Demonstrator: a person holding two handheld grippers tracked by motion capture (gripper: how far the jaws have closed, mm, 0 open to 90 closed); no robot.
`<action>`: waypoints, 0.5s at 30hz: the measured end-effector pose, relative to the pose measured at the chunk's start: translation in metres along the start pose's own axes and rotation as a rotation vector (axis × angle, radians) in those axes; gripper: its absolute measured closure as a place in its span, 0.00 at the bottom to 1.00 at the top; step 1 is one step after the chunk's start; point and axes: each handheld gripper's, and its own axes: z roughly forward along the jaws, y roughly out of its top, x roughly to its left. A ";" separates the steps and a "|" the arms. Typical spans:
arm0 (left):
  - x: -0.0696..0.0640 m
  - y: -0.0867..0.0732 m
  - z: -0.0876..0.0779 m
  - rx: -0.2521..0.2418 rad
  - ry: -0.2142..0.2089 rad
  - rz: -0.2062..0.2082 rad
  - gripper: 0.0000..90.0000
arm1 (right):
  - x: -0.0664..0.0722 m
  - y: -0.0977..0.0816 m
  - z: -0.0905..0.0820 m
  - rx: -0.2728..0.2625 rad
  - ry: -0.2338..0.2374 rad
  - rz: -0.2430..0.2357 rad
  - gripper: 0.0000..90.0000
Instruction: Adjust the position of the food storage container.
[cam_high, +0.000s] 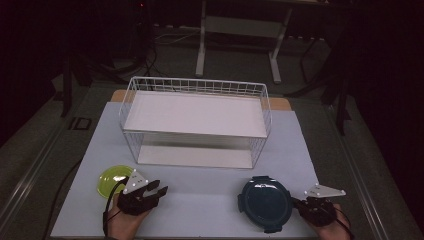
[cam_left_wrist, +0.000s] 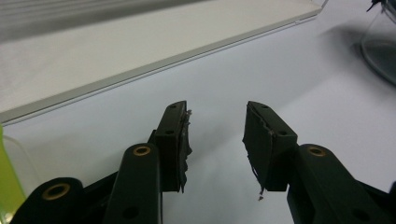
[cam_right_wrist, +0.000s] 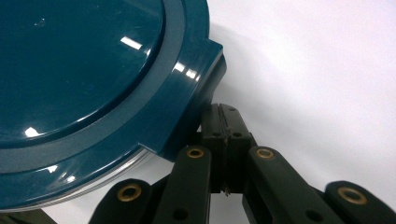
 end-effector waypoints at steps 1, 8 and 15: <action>0.001 0.000 -0.001 -0.003 0.002 0.001 0.67 | 0.002 0.000 -0.001 0.007 0.001 -0.002 1.00; 0.002 -0.001 -0.002 -0.004 0.004 -0.009 0.67 | 0.004 -0.015 -0.008 0.026 0.080 -0.011 1.00; 0.000 0.000 0.001 0.004 0.000 0.001 0.67 | 0.017 -0.008 -0.002 0.021 0.111 -0.045 1.00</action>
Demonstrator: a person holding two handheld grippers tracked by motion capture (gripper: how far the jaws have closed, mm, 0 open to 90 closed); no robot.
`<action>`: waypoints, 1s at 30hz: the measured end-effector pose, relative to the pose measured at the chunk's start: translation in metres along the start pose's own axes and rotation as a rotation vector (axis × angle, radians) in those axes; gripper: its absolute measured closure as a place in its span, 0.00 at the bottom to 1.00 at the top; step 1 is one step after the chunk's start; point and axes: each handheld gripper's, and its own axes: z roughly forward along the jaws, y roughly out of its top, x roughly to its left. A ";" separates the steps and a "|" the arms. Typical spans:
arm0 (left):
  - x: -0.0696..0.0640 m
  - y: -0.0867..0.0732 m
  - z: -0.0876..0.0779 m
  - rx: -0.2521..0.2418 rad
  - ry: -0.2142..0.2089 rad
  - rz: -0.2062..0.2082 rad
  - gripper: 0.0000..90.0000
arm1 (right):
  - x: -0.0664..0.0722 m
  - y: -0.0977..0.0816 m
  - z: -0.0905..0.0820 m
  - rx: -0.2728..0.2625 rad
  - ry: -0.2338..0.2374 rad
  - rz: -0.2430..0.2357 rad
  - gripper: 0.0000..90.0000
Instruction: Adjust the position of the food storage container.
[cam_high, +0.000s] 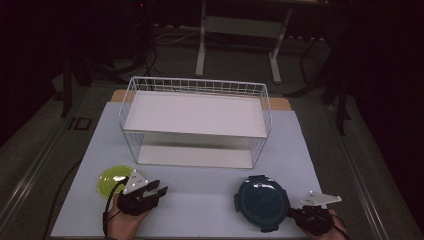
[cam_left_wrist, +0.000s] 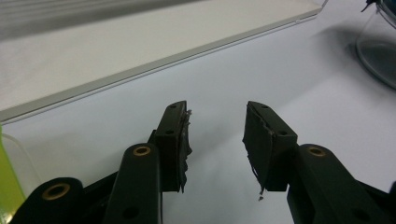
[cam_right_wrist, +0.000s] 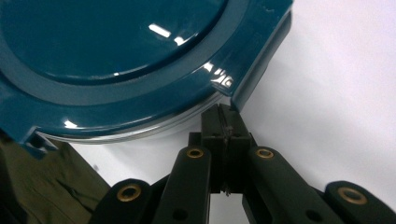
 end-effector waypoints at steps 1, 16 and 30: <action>0.000 0.000 0.000 0.000 0.000 0.000 0.67 | 0.000 0.000 0.000 0.000 0.000 0.000 1.00; 0.001 0.000 0.000 -0.002 0.002 -0.001 0.67 | 0.053 0.064 0.076 0.027 0.028 -0.119 1.00; 0.005 -0.002 -0.001 -0.009 0.011 -0.014 0.66 | 0.073 0.106 0.115 0.005 0.019 -0.173 0.99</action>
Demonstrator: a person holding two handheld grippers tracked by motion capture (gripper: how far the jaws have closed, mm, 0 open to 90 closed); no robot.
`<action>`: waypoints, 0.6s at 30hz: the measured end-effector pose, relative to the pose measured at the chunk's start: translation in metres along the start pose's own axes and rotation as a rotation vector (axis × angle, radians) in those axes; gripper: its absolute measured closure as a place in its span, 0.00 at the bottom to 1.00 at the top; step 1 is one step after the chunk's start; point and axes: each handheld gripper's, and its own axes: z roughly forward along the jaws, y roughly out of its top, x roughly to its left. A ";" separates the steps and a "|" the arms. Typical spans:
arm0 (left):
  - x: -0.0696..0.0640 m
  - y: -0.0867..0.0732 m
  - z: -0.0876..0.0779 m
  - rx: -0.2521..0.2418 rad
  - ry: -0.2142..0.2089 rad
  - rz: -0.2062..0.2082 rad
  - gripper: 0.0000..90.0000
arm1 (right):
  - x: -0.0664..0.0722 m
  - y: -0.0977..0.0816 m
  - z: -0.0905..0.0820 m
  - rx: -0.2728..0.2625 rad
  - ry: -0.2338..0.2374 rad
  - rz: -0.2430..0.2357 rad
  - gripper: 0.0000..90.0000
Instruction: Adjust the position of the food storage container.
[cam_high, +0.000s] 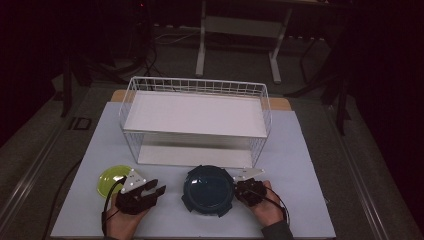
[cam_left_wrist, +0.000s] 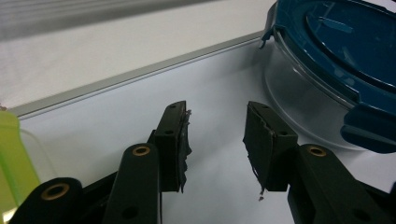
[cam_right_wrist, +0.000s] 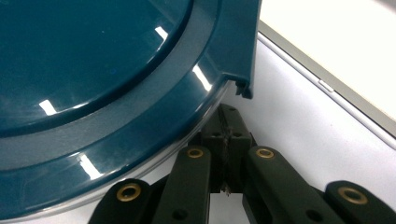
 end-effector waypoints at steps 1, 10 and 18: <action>0.000 0.000 0.000 -0.002 0.001 -0.002 0.66 | 0.000 0.000 -0.001 -0.002 0.000 -0.002 0.99; -0.002 0.000 0.004 0.003 0.000 0.008 0.65 | -0.003 0.005 -0.001 -0.039 0.001 0.004 1.00; 0.000 -0.001 0.001 -0.010 0.003 0.005 0.63 | -0.005 0.005 -0.002 -0.025 0.002 -0.023 0.91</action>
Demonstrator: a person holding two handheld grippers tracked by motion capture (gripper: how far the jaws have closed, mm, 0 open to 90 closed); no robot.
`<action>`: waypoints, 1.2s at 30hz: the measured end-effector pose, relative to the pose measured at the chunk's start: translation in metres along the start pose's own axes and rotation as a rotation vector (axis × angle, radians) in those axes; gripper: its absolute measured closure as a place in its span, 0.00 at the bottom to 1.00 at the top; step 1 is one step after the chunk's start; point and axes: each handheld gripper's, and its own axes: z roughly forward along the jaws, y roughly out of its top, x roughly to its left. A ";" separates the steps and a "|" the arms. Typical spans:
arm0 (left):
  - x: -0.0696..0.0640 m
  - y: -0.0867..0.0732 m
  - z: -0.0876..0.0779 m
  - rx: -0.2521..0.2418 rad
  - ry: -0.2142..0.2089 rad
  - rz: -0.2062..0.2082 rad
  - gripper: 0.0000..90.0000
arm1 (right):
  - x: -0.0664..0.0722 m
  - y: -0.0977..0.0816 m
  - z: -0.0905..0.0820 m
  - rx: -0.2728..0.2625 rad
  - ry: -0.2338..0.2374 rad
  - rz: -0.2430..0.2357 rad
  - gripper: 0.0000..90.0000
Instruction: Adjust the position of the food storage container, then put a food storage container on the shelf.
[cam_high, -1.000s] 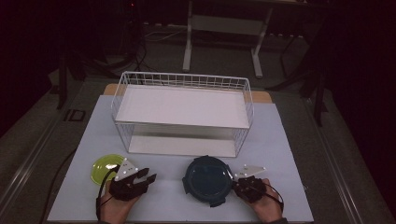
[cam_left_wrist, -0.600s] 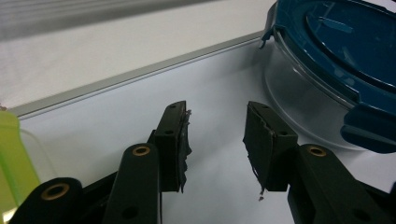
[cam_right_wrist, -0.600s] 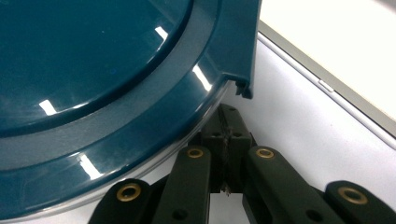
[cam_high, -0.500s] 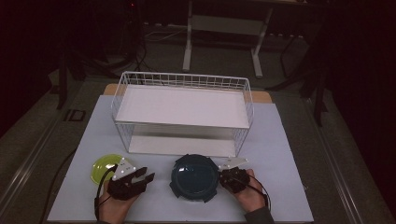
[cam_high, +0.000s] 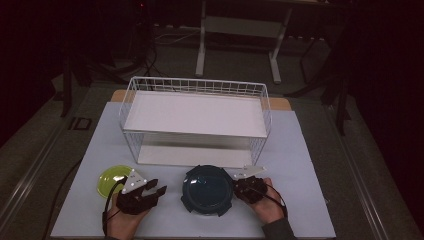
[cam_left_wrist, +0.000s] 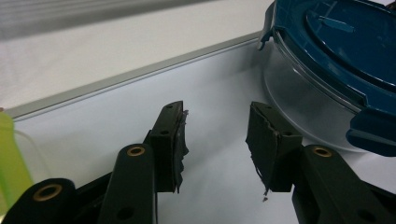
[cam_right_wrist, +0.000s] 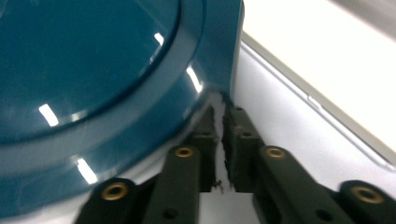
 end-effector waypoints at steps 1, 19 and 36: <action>0.001 0.000 0.000 -0.003 0.001 -0.001 0.62 | 0.000 -0.002 -0.003 0.000 -0.008 0.000 0.89; -0.007 0.006 -0.009 -0.055 -0.030 -0.017 0.60 | -0.014 -0.015 -0.036 -0.054 0.012 0.110 0.65; -0.023 0.037 0.023 0.023 -0.235 -0.064 0.49 | -0.012 -0.016 -0.046 -0.156 0.243 0.320 0.49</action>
